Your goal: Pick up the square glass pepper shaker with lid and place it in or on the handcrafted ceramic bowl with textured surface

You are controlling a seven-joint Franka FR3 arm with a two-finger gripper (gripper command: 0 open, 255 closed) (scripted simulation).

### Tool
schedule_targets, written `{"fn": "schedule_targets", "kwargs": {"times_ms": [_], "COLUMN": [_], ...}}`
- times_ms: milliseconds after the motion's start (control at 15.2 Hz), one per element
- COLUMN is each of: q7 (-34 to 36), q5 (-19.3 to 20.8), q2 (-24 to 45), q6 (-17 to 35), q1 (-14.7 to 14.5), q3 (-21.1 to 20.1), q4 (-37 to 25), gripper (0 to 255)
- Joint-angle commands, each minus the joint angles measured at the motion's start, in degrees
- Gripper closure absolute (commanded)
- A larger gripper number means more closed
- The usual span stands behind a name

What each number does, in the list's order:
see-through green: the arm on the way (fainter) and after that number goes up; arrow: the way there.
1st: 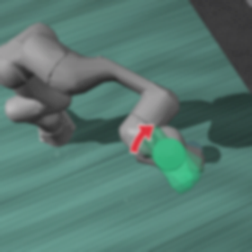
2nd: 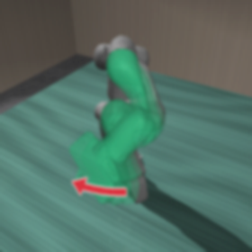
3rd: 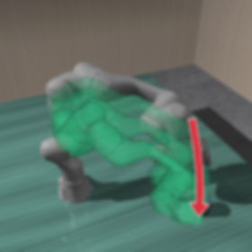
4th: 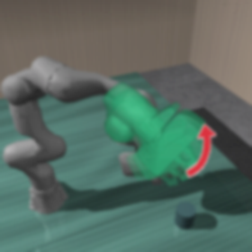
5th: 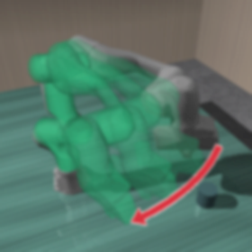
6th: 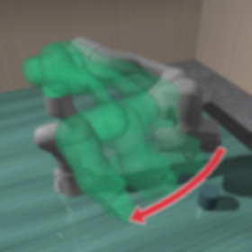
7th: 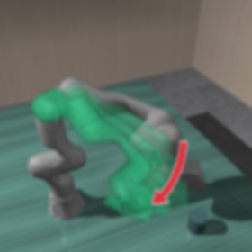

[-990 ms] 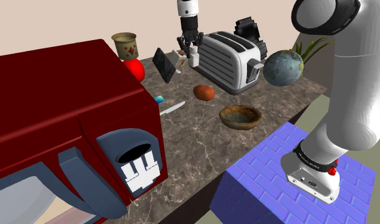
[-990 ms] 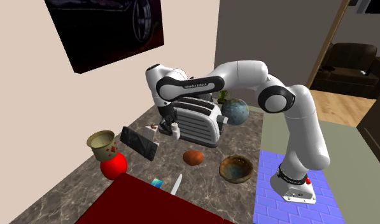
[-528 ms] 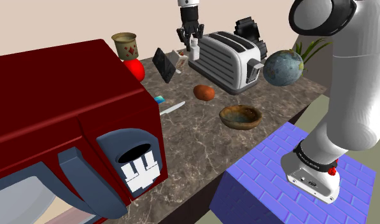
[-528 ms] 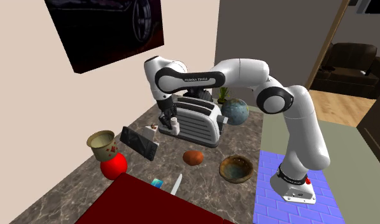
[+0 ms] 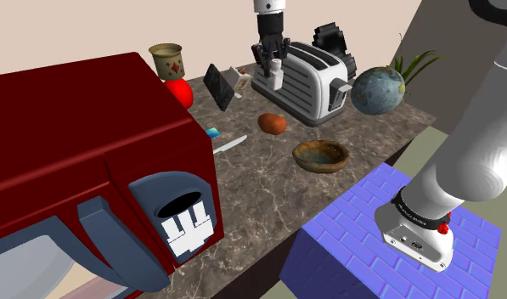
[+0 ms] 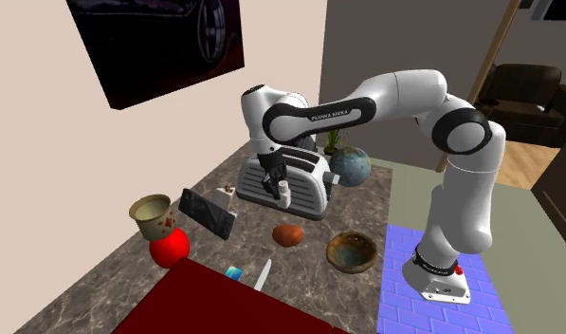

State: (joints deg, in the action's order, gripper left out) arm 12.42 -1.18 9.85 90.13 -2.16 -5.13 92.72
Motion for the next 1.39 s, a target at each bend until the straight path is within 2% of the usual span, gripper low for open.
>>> {"fn": "schedule_targets", "kwargs": {"times_ms": [0, 528, 1122, 1320], "q7": [0.3, 1.8, 4.5, 4.3], "q5": [-0.5, -2.9, -6.5, -6.6], "q2": [-5.1, -23.2, -43.3, -43.2], "q6": [1.3, 3.6, 0.7, 3.0], "q1": [-0.1, -1.4, -4.0, -4.1], "q3": [-0.2, -1.3, -3.1, -3.3], "q4": [6.4, 26.6, 43.5, 45.7], "gripper": [255, 255, 255, 255]}}
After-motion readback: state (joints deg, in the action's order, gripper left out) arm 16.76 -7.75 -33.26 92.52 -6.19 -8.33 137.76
